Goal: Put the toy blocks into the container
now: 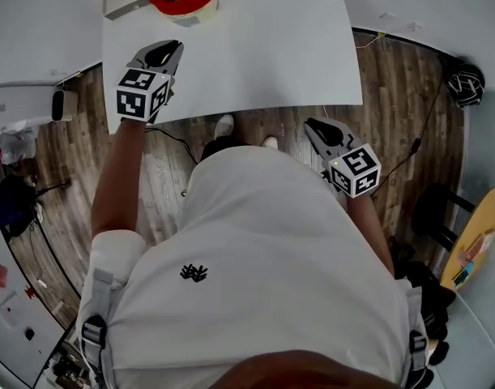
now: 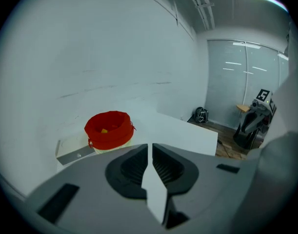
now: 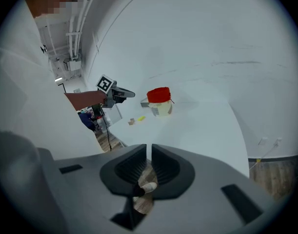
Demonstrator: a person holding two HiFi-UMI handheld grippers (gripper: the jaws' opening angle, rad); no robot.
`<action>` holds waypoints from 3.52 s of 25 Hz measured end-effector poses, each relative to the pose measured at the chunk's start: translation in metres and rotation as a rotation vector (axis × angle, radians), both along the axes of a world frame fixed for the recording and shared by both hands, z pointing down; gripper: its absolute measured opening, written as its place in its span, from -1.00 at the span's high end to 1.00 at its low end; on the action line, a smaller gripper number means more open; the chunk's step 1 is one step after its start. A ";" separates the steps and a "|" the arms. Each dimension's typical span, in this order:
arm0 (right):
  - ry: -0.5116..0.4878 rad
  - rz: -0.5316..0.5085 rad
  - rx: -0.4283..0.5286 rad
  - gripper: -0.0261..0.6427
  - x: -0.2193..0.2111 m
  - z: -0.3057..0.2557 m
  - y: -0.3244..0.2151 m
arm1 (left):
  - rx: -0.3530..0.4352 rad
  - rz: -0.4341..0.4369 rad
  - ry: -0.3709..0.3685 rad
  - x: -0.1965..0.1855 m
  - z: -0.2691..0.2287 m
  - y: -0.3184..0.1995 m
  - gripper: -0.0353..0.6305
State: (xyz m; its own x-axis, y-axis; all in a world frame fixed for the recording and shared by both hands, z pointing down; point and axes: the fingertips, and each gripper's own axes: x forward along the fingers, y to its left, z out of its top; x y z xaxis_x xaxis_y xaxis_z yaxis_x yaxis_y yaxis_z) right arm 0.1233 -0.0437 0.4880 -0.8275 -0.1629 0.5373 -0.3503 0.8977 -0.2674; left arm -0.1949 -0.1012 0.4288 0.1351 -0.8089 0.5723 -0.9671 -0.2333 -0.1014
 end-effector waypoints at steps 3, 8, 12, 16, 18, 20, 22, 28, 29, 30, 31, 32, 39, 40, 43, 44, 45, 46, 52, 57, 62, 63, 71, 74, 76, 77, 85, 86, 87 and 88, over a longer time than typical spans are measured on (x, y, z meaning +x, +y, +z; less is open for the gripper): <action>0.008 -0.050 -0.007 0.82 0.005 0.007 0.001 | 0.006 -0.071 0.026 0.012 0.013 0.026 0.83; 0.004 -0.127 -0.017 0.82 -0.003 0.013 0.000 | -0.007 -0.204 0.058 0.021 0.045 0.073 0.88; 0.001 -0.160 -0.018 0.82 -0.020 0.016 0.000 | -0.054 -0.266 0.032 0.017 0.082 0.104 0.88; -0.001 -0.181 -0.009 0.82 -0.023 0.014 -0.003 | -0.097 -0.337 -0.005 0.001 0.111 0.122 0.87; 0.002 -0.185 -0.002 0.82 -0.029 0.011 -0.006 | -0.108 -0.353 -0.015 -0.017 0.120 0.123 0.77; 0.009 -0.183 0.005 0.82 -0.036 0.007 -0.010 | -0.119 -0.356 -0.030 -0.040 0.127 0.122 0.70; 0.019 -0.174 0.009 0.82 -0.041 0.005 -0.011 | -0.132 -0.349 -0.056 -0.062 0.133 0.122 0.69; 0.036 -0.129 0.008 0.82 -0.046 0.003 -0.018 | -0.163 -0.314 -0.109 -0.103 0.151 0.112 0.61; 0.039 -0.123 0.007 0.82 -0.048 0.004 -0.018 | -0.172 -0.305 -0.116 -0.106 0.154 0.111 0.60; 0.041 -0.118 0.005 0.82 -0.050 0.004 -0.018 | -0.182 -0.296 -0.119 -0.108 0.158 0.110 0.59; 0.043 -0.113 0.003 0.82 -0.052 0.004 -0.018 | -0.193 -0.285 -0.121 -0.110 0.162 0.109 0.58; 0.045 -0.108 0.001 0.82 -0.054 0.004 -0.017 | -0.204 -0.273 -0.123 -0.111 0.166 0.108 0.58; 0.058 -0.073 -0.003 0.82 -0.065 0.003 -0.013 | -0.252 -0.197 -0.166 -0.116 0.186 0.098 0.56; 0.062 -0.067 -0.004 0.82 -0.067 0.003 -0.012 | -0.258 -0.184 -0.170 -0.117 0.189 0.097 0.56; 0.070 -0.045 -0.007 0.82 -0.077 0.004 -0.008 | -0.264 -0.146 -0.179 -0.125 0.196 0.094 0.57; 0.073 -0.036 -0.009 0.82 -0.079 0.005 -0.007 | -0.266 -0.133 -0.180 -0.126 0.198 0.093 0.57; 0.078 -0.029 -0.012 0.82 -0.081 0.005 -0.005 | -0.266 -0.122 -0.180 -0.126 0.200 0.091 0.57; 0.083 -0.022 -0.014 0.82 -0.082 0.006 -0.004 | -0.266 -0.112 -0.177 -0.126 0.202 0.090 0.57; 0.096 0.008 -0.023 0.82 -0.090 0.005 0.002 | -0.245 -0.061 -0.163 -0.125 0.204 0.082 0.69; 0.104 0.029 -0.029 0.82 -0.098 0.007 0.005 | -0.226 -0.011 -0.143 -0.118 0.198 0.079 0.72; 0.104 0.038 -0.030 0.82 -0.117 0.008 0.010 | -0.208 0.047 -0.122 -0.115 0.181 0.077 0.73; 0.101 0.041 -0.030 0.82 -0.120 0.008 0.011 | -0.203 0.057 -0.118 -0.115 0.175 0.076 0.73; 0.084 0.097 -0.043 0.82 -0.138 0.014 0.015 | -0.135 0.163 -0.051 -0.101 0.103 0.063 0.73; 0.079 0.126 -0.045 0.82 -0.141 0.017 0.017 | -0.090 0.223 -0.038 -0.096 0.067 0.051 0.73; 0.072 0.147 -0.043 0.82 -0.143 0.016 0.018 | -0.057 0.263 -0.026 -0.094 0.042 0.039 0.73; 0.070 0.156 -0.041 0.82 -0.144 0.016 0.019 | -0.043 0.283 -0.020 -0.092 0.031 0.033 0.73; 0.078 0.223 -0.054 0.83 -0.137 0.017 0.023 | 0.033 0.432 -0.079 -0.080 -0.023 -0.034 0.73; 0.079 0.229 -0.054 0.83 -0.137 0.016 0.024 | 0.039 0.443 -0.088 -0.079 -0.025 -0.043 0.73; 0.080 0.235 -0.054 0.83 -0.137 0.015 0.026 | 0.043 0.452 -0.095 -0.077 -0.027 -0.051 0.73; 0.080 0.241 -0.054 0.83 -0.137 0.014 0.028 | 0.044 0.460 -0.097 -0.076 -0.028 -0.058 0.73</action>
State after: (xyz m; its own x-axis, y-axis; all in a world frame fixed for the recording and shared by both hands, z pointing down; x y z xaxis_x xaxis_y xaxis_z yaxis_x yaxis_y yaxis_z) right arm -0.0134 -0.0157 0.5021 -0.7225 -0.3197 0.6130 -0.5745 0.7709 -0.2751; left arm -0.2714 -0.1590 0.4012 0.4324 -0.7015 0.5665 -0.7501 -0.6285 -0.2059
